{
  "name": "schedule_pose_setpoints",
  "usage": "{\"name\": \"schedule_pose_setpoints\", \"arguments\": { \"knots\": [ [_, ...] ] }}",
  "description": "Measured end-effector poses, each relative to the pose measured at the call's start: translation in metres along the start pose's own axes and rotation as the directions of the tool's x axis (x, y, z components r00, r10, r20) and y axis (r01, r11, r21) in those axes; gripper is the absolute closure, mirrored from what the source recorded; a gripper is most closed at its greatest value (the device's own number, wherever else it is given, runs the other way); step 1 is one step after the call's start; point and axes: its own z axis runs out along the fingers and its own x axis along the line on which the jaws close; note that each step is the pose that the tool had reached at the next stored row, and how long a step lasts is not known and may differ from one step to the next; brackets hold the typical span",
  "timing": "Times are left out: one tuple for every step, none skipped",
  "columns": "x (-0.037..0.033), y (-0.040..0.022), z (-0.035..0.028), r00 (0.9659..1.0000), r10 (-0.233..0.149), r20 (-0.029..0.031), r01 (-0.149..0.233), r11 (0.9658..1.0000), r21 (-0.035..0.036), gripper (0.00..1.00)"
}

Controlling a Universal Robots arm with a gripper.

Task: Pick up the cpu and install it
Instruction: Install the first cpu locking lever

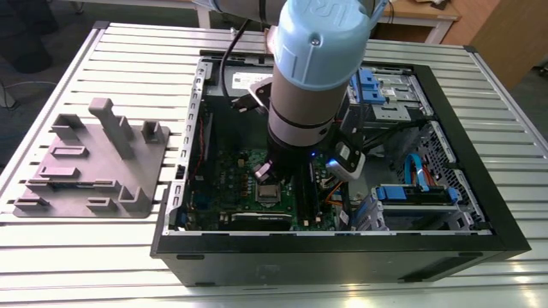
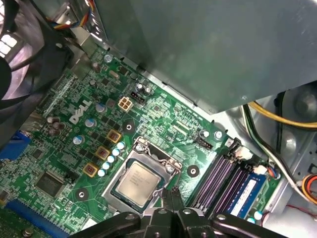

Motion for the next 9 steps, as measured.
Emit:
{"name": "schedule_pose_setpoints", "arguments": {
  "knots": [
    [0.0001, -0.0001, 0.0006, 1.0000, 0.009, -0.0008, -0.009, 1.0000, 0.0034, 0.89],
    [0.0001, -0.0001, 0.0011, 0.9998, 0.017, -0.0013, -0.017, 0.9998, 0.0063, 0.89],
    [0.0002, -0.0002, 0.0017, 0.9997, 0.025, -0.0015, -0.025, 0.9996, 0.0086, 0.89],
    [0.0002, -0.0002, 0.0022, 0.9994, 0.033, -0.0014, -0.033, 0.9994, 0.0105, 0.89],
    [0.0003, -0.0002, 0.0027, 0.9991, 0.041, -0.0011, -0.041, 0.9991, 0.0119, 0.89],
    [0.0004, -0.0003, 0.0032, 0.9988, 0.049, -0.0005, -0.049, 0.9987, 0.0129, 0.89],
    [0.0005, -0.0005, 0.0038, 0.9985, 0.055, 0.0000, -0.055, 0.9984, 0.0136, 0.89],
    [0.0007, -0.0008, 0.0046, 0.9981, 0.061, 0.0005, -0.061, 0.9980, 0.0141, 0.89],
    [0.0010, -0.0012, 0.0055, 0.9978, 0.067, 0.0012, -0.067, 0.9976, 0.0146, 0.89]
  ]
}}
